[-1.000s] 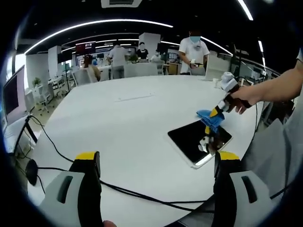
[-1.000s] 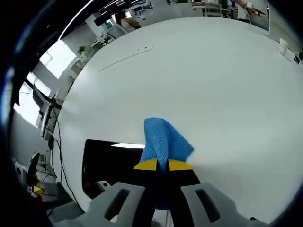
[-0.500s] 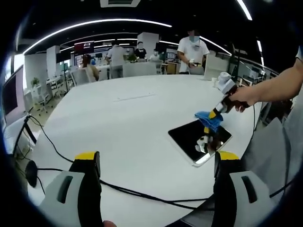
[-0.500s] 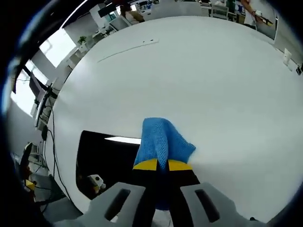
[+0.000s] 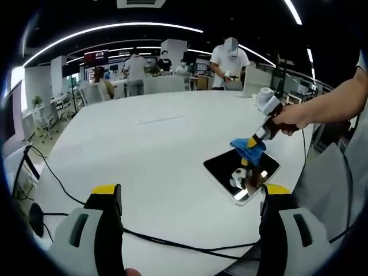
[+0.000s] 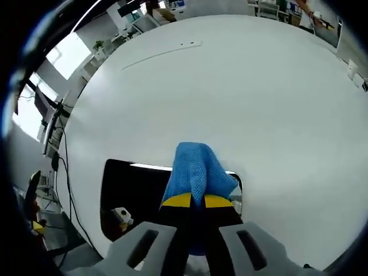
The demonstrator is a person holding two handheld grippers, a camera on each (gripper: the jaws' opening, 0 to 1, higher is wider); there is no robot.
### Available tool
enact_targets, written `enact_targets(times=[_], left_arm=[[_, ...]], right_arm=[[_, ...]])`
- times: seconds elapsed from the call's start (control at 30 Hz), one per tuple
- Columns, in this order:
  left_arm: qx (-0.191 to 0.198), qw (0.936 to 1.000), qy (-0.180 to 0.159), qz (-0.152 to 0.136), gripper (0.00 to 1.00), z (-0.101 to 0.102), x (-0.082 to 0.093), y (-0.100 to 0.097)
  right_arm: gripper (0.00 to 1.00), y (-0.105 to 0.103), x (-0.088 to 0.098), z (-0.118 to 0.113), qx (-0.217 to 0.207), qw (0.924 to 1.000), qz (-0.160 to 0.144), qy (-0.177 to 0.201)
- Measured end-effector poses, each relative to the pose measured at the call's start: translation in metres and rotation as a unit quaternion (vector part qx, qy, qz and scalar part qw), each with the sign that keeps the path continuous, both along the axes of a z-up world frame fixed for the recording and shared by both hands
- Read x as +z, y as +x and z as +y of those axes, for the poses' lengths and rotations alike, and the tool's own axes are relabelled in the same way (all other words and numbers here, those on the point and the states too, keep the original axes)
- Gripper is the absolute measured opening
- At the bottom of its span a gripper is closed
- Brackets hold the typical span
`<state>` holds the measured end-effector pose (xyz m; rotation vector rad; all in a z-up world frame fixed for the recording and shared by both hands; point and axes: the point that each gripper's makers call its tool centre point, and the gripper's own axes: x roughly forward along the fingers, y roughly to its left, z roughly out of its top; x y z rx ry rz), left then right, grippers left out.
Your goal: Wipe the mirror surface with the cleaning cloth until all visible marks leave the cleaned area.
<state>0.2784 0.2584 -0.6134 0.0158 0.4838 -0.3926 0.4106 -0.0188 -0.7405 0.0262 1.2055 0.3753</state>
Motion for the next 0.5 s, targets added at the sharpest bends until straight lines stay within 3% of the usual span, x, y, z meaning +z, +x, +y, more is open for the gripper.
enact_targets(times=[0.5], left_arm=[[-0.030, 0.9995, -0.004, 0.008, 0.99, -0.004, 0.007, 0.006]], right_arm=[[0.00, -0.012, 0.003, 0.040, 0.016, 0.9998, 0.003, 0.006]])
